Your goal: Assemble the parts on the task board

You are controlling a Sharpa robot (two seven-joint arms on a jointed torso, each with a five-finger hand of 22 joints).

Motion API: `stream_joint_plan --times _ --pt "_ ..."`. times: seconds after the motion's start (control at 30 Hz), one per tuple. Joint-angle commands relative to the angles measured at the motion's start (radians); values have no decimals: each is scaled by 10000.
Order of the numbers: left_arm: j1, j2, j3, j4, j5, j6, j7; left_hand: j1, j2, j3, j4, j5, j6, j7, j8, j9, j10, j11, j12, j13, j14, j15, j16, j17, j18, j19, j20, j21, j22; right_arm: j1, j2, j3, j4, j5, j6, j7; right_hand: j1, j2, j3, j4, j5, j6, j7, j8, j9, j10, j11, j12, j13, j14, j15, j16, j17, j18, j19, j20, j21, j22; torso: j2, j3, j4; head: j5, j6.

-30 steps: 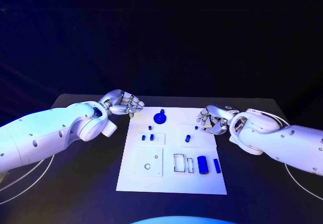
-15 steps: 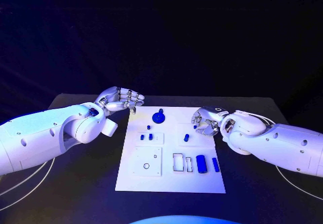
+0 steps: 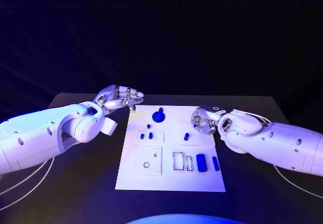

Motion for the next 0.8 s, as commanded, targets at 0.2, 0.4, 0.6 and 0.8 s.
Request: stream_joint_plan --times 0.2,0.4,0.6,0.8 --pt "5 -45 10 92 40 29 141 40 76 -30 -97 64 -6 -6 106 28 -94 -26 88 13 -123 12 -85 -39 160 -47 -24 -56 -28 -135 35 -33 92 -444 379 -248 -31 293 169 -345 72 469 -202 307 207 593 -229 -26 4 594 -227 76 572 -218 268 -135 603 1572 -5 6 -6 2 -76" --pt "5 -100 10 187 -70 57 142 73 88 -23 -134 75 25 -9 134 36 -111 -31 106 12 -137 8 -106 -53 160 -49 -32 -53 -26 -184 63 -33 118 -923 344 -603 13 492 405 -729 -22 668 -270 478 375 981 -321 -190 11 586 -316 16 444 -293 412 -230 968 1786 -14 0 -2 0 -111" --pt "6 -184 10 332 -148 87 167 136 134 -8 -230 114 174 -38 263 76 -155 -45 159 7 -157 -10 -152 -88 160 -63 -56 -12 5 -223 71 -36 136 -1305 77 -865 -24 492 503 -868 -80 701 -289 511 427 1095 -341 -281 7 583 -336 -4 403 -312 444 -252 1055 1840 -17 -6 -15 -7 -117" --pt "6 -213 10 371 -134 77 175 91 114 -30 -229 110 113 -24 248 64 -212 -29 156 -6 -155 1 -161 -98 153 -76 -52 -6 12 -234 47 -36 188 -1414 -316 -855 -40 489 534 -903 -88 707 -293 515 439 1117 -343 -311 4 579 -340 -17 377 -312 444 -258 1057 1844 -30 2 2 -3 -97"
